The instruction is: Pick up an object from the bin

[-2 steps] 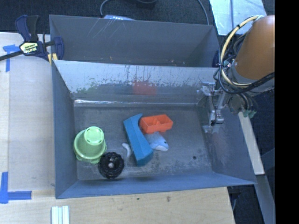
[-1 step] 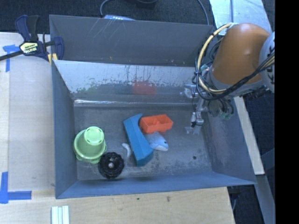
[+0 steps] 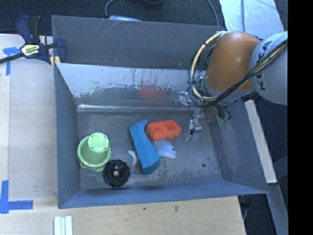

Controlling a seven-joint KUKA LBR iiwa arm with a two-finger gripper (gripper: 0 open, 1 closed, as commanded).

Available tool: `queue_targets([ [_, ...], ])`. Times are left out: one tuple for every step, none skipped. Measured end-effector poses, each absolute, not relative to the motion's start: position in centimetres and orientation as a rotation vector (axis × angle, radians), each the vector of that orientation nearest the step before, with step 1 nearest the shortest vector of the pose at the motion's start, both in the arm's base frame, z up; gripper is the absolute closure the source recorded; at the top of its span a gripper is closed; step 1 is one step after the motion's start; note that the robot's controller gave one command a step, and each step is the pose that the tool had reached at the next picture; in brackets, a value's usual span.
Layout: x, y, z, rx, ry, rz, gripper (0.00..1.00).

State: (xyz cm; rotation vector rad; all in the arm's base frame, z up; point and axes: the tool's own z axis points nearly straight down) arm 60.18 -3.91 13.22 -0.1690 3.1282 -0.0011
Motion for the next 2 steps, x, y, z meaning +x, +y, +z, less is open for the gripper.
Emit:
queue_targets([
  [60.0,-2.6,9.3,-0.008,3.133,-0.002,0.0],
  [57.0,-1.5,8.4,0.378,3.107,-0.001,1.0],
])
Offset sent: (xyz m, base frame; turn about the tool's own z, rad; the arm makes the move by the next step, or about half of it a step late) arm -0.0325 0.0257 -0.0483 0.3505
